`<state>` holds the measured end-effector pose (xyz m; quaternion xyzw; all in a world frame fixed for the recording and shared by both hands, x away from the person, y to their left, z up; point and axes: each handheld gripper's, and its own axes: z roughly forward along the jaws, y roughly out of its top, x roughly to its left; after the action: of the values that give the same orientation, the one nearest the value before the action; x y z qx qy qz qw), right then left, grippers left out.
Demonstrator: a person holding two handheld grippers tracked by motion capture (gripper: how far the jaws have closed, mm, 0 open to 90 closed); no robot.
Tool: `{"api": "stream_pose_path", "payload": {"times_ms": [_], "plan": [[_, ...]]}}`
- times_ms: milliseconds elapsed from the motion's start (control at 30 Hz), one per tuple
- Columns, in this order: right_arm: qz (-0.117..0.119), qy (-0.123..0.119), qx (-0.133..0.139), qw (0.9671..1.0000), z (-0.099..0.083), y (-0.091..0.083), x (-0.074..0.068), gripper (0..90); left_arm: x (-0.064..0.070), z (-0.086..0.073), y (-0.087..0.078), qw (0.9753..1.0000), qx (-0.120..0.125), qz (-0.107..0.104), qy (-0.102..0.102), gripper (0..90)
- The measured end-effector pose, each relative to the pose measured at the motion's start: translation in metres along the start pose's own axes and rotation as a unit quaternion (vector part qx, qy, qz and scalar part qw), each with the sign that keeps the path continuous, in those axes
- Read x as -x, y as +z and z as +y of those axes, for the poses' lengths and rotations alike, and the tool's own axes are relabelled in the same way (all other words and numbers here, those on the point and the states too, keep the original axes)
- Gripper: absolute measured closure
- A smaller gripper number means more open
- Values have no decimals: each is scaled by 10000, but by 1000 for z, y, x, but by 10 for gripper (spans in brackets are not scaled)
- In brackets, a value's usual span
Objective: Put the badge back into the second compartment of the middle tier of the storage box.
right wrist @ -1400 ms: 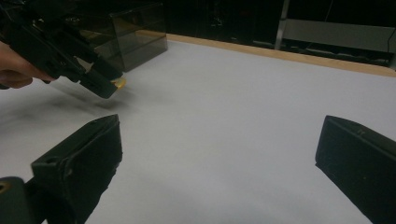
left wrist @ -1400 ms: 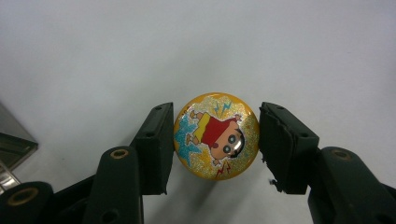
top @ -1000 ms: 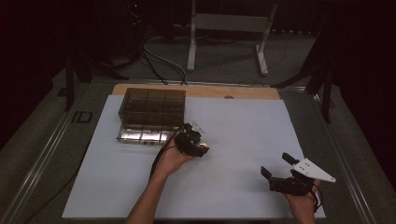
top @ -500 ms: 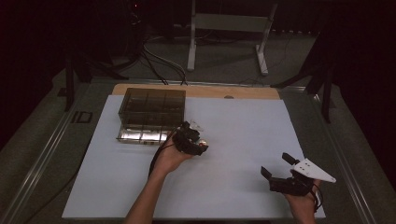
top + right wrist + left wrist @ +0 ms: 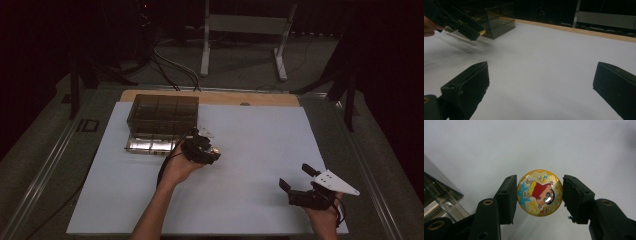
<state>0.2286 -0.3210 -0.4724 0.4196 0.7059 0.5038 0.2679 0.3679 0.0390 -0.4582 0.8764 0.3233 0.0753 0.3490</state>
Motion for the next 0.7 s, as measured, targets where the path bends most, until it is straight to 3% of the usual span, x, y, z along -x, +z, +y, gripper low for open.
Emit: {"api": "stream_pose_path", "payload": {"times_ms": [700], "plan": [[-2,14,6,10000,0,0,0,4,-7,3,-19,9998,126,184,-6,488]]}}
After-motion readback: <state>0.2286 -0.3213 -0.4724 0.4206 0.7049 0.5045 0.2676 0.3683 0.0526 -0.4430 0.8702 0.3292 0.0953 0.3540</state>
